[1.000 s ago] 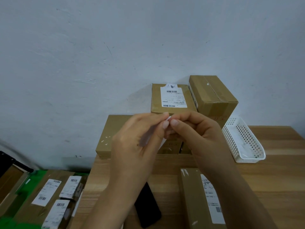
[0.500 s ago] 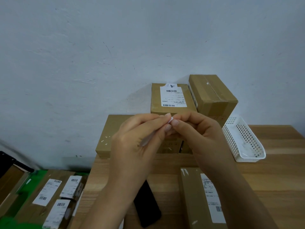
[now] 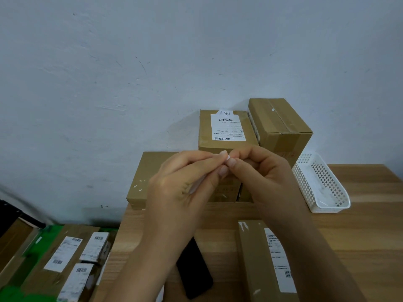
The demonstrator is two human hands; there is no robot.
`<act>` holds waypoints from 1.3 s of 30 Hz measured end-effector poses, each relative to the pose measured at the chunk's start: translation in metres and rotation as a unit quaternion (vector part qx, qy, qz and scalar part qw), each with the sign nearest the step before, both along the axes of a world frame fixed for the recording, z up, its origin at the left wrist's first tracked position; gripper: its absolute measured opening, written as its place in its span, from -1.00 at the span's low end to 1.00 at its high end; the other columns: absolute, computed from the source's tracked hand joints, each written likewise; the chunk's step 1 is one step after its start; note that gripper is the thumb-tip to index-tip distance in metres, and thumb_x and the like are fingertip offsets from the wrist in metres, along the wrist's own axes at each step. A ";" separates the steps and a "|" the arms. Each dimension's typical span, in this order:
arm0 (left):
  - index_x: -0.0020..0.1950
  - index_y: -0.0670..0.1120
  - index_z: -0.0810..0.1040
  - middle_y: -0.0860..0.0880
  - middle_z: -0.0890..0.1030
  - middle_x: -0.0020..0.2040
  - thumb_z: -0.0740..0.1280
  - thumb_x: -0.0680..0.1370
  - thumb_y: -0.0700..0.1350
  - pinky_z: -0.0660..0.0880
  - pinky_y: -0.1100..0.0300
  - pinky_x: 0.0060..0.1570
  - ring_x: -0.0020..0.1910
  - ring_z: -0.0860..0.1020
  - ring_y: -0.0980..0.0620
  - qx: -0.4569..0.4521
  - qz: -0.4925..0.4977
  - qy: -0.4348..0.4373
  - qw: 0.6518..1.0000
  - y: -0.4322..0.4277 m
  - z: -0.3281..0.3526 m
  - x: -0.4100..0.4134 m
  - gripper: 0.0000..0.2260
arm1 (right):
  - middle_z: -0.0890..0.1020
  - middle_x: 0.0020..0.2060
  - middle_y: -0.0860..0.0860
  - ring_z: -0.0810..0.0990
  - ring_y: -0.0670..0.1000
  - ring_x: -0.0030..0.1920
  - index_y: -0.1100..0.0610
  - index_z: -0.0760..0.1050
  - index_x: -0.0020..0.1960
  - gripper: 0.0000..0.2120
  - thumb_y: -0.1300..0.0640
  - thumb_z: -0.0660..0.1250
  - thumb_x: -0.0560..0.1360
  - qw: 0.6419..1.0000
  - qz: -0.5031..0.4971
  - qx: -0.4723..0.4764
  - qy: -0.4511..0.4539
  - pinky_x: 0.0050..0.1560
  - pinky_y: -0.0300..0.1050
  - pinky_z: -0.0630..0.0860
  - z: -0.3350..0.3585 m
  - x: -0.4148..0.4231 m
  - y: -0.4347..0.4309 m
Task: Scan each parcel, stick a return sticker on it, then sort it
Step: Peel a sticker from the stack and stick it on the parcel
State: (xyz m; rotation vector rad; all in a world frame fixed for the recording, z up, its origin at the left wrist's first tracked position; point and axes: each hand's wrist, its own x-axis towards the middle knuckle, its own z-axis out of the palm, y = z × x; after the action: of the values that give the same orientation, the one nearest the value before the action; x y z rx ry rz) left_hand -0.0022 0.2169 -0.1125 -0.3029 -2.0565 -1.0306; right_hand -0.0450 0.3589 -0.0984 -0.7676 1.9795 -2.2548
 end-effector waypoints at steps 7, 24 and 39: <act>0.05 0.07 0.66 0.15 0.69 -0.08 0.38 0.50 -0.01 0.54 0.32 -0.04 0.00 0.64 0.09 0.165 -0.084 -0.090 0.979 0.003 0.001 0.004 -0.84 | 0.67 -0.35 0.04 0.68 0.02 -0.23 0.21 0.58 -0.16 -0.89 0.34 0.33 0.51 0.999 -0.039 0.026 0.023 -0.10 -0.07 0.62 -0.001 0.002 -0.001; 0.01 0.10 0.66 0.17 0.69 -0.12 0.40 0.47 -0.04 0.53 0.38 -0.10 -0.05 0.65 0.12 0.156 -0.099 -0.091 0.979 -0.010 0.003 0.005 -0.86 | 0.68 -0.33 0.00 0.67 0.03 -0.26 0.19 0.59 -0.15 -0.89 0.32 0.33 0.52 0.996 -0.036 0.054 0.063 -0.18 -0.10 0.61 -0.003 0.004 -0.006; 0.03 0.09 0.65 0.18 0.69 -0.12 0.39 0.48 -0.02 0.50 0.41 -0.08 -0.05 0.64 0.16 0.127 -0.097 -0.073 0.984 -0.014 0.006 0.004 -0.85 | 0.69 -0.30 0.01 0.68 -0.02 -0.22 0.18 0.60 -0.12 -0.91 0.24 0.31 0.49 0.995 -0.018 0.049 0.082 -0.14 -0.21 0.60 -0.002 0.002 -0.007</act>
State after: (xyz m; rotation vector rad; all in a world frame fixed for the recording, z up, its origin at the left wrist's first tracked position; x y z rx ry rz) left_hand 0.0021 0.2033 -0.1065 -0.3065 -2.0226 -1.4572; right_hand -0.0431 0.3516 -0.1005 -0.9407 2.1729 -2.1594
